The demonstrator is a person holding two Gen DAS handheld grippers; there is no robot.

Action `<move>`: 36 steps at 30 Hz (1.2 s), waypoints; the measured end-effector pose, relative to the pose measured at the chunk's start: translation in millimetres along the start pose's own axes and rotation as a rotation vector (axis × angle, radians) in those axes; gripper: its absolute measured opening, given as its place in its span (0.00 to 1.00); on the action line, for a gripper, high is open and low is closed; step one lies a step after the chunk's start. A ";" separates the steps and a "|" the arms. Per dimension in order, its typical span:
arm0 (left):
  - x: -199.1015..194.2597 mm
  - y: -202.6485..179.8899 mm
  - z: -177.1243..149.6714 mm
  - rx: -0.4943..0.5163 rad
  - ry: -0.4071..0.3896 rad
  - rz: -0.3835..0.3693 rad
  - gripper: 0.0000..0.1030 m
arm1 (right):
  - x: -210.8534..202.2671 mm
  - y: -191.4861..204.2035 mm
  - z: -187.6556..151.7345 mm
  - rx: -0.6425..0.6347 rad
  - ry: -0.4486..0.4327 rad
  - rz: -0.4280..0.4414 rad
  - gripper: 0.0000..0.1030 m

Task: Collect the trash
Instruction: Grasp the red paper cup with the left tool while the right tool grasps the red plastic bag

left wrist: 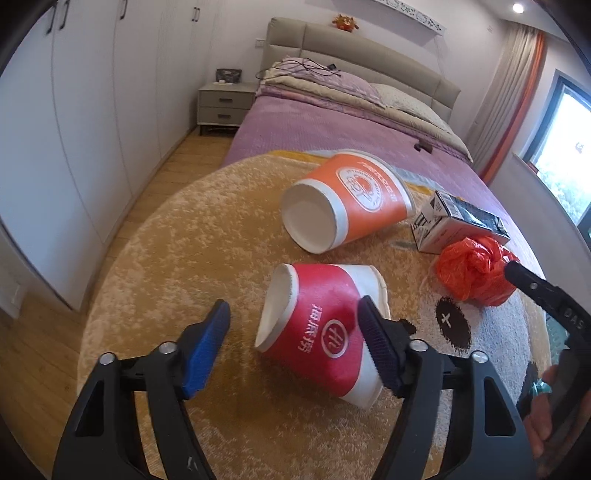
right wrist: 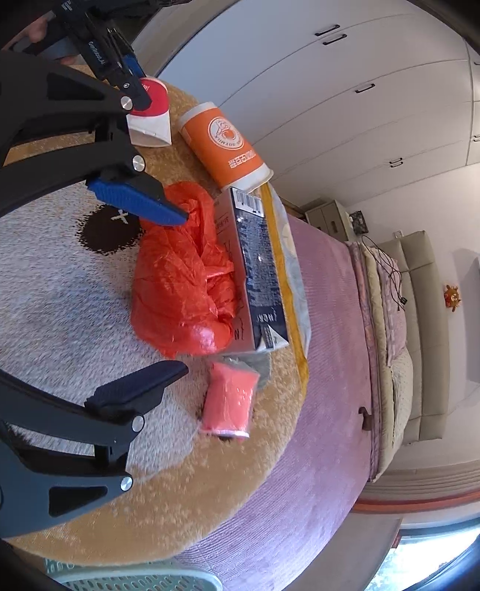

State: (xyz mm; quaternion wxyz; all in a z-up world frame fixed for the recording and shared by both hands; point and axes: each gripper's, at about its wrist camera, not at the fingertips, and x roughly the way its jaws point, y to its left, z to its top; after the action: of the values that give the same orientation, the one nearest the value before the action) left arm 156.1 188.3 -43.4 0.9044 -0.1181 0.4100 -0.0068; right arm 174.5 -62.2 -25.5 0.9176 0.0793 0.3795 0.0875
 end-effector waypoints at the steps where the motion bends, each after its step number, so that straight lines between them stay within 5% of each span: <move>1: 2.0 -0.1 -0.6 -0.003 0.007 -0.013 0.59 | 2.7 1.0 0.0 -0.003 0.005 0.001 0.70; 10: -1.2 -10.1 -8.8 0.010 -0.002 -0.038 0.45 | 19.9 1.5 -4.0 -0.006 0.049 0.010 0.67; 18: -12.4 -19.8 -20.8 0.017 -0.011 -0.049 0.37 | 15.9 -0.2 -7.5 -0.017 0.070 0.006 0.37; 26: -27.5 -33.6 -31.7 0.025 -0.021 -0.095 0.34 | -12.3 -14.8 -15.2 0.055 0.084 -0.014 0.34; 36: -43.6 -78.5 -37.1 0.082 -0.042 -0.172 0.34 | -71.8 -45.0 -14.7 0.102 0.001 -0.046 0.34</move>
State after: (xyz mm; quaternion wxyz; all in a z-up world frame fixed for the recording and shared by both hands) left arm 106.2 109.1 -17.5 0.9129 -0.1160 0.3788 -0.0985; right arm 118.6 -120.6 3.8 0.9141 0.1172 0.3854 0.0471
